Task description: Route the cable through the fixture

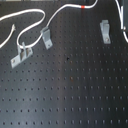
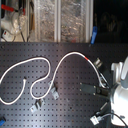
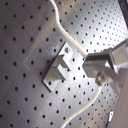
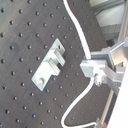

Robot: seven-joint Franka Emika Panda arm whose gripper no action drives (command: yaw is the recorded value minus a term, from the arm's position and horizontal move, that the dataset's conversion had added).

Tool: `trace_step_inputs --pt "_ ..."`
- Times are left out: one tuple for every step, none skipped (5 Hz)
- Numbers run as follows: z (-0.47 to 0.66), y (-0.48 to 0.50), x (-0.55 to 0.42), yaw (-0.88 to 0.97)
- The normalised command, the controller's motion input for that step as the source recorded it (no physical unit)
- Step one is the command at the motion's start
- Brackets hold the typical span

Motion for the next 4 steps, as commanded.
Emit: trace_step_inputs --pt "0.01 0.0 0.0 0.0" --pt "0.0 0.001 -0.013 0.0" --pt "0.16 0.083 0.004 -0.2" --pt "0.38 0.097 0.043 -0.31"
